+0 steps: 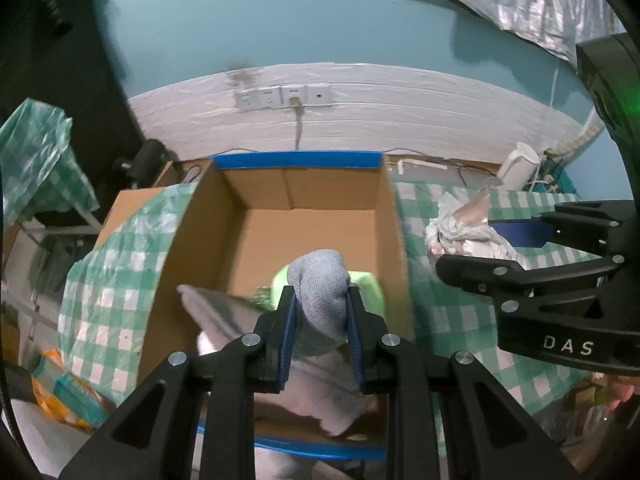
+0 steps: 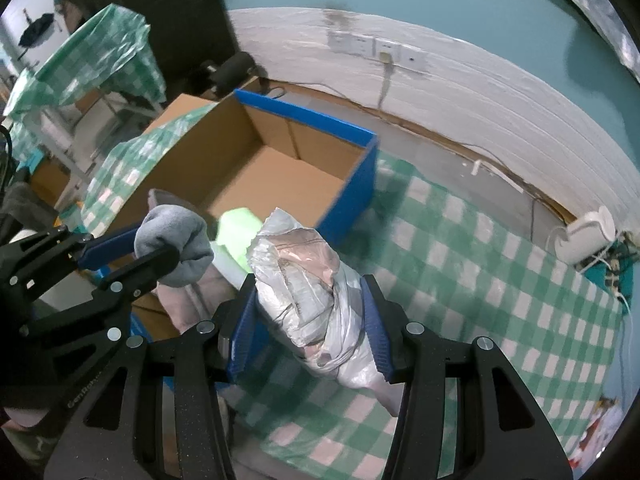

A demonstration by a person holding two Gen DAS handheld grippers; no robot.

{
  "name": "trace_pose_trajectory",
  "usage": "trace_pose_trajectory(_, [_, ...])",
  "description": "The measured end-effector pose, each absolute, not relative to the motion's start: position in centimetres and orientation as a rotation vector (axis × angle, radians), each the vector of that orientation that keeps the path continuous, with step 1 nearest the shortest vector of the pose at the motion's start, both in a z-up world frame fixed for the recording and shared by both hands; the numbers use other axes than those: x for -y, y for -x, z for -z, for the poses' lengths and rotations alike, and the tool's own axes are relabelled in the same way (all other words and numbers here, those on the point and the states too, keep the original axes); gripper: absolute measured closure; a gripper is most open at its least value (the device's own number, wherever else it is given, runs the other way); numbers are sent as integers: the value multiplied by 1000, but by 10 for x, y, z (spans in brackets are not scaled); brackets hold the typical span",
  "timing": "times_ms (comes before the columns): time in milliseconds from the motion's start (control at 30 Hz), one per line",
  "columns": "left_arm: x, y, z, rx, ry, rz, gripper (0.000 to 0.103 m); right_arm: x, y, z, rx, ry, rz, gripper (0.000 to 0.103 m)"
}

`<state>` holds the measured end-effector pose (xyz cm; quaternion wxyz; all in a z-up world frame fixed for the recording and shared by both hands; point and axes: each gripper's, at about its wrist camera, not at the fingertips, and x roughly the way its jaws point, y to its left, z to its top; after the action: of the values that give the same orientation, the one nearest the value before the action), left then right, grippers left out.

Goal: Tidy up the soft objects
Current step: 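Carry the grey sock with the left gripper while the right carries the bag over the box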

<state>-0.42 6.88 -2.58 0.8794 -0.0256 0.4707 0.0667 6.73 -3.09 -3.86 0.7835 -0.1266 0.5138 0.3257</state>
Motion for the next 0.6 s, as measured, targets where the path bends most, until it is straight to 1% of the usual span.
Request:
trace_pose_trajectory(367, [-122,12,43,-1016,115,-230,79,-20,-65,50,-1144,308,-758,53])
trace_pose_trajectory(600, [-138,14,51,-1040,140,-259,78,-35,-70,55,-1171,275,-792,53])
